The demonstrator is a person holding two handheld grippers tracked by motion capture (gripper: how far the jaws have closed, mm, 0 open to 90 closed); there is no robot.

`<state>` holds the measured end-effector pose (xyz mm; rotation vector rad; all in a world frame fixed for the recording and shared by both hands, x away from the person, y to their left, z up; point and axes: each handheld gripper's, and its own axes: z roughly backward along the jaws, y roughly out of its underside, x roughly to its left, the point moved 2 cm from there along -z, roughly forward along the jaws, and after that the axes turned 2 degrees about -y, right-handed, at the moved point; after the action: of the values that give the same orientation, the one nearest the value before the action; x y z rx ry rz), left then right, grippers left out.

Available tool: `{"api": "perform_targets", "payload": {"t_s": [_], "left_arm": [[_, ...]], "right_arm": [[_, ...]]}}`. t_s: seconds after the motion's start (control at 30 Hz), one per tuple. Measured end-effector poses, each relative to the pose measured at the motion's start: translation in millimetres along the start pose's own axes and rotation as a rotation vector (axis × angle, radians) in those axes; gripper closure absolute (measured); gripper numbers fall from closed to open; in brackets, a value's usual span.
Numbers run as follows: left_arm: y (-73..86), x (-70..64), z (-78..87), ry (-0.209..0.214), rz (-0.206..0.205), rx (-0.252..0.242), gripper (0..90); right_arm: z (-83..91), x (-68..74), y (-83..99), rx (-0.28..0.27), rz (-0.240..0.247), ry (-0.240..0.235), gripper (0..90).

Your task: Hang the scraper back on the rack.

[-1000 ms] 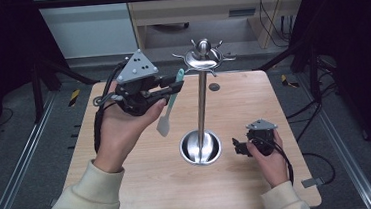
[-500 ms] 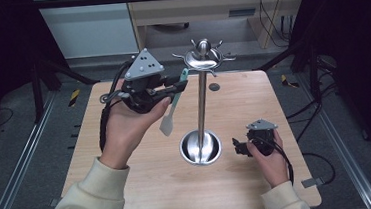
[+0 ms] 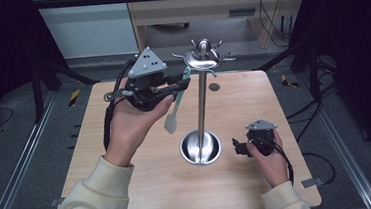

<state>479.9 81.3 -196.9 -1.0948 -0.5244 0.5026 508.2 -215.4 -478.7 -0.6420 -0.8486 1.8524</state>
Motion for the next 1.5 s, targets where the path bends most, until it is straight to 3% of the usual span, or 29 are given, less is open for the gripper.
{"api": "perform_targets", "payload": {"t_s": [1.5], "left_arm": [[3.3,-1.5,-6.8,-0.006,0.021,-0.033,73.4]], "right_arm": [[-0.5,1.0,0.2,0.002,0.002,-0.008,8.4]]}}
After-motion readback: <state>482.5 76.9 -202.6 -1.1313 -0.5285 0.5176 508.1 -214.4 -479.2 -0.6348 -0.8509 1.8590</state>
